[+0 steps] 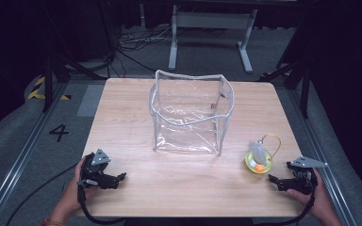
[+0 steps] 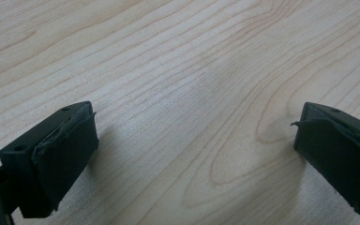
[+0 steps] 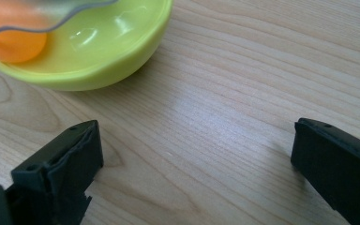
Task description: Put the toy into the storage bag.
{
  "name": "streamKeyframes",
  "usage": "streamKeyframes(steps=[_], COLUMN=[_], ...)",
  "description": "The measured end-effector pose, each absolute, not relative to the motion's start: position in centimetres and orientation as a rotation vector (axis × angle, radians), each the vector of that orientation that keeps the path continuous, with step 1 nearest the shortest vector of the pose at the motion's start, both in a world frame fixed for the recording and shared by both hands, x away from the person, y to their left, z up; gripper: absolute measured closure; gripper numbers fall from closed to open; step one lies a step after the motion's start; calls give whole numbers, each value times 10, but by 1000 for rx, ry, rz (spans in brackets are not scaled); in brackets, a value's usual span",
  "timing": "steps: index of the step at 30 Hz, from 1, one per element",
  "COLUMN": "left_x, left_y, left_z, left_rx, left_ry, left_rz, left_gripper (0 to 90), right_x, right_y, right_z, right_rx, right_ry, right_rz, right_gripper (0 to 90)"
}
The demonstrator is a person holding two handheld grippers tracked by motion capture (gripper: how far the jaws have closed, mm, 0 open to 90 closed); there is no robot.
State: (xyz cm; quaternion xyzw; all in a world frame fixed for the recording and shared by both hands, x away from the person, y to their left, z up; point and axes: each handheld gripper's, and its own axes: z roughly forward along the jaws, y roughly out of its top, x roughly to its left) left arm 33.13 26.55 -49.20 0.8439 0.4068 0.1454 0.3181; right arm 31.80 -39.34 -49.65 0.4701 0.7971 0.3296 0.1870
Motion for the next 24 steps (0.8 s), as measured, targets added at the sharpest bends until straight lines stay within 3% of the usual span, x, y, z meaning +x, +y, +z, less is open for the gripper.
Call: streamKeyframes(steps=[13,19,21,24], left_x=[332,331,331,331], left_y=[266,266,266,266], left_z=[-492,-492,-492,-492], left_rx=[2221,2217,2217,2217], left_ry=[1065,1078,1075,1075], left_rz=[374,372,374,375], left_gripper=[3,4,4,4], right_x=[322,325,325,324], right_y=[-393,-393,-393,-393], right_z=[-492,-485,-483,-481], right_rx=[1332,1324,1306,1294], right_ry=[2304,2372,2379,2391], right_rz=[867,826,833,844], right_gripper=[32,102,197,169])
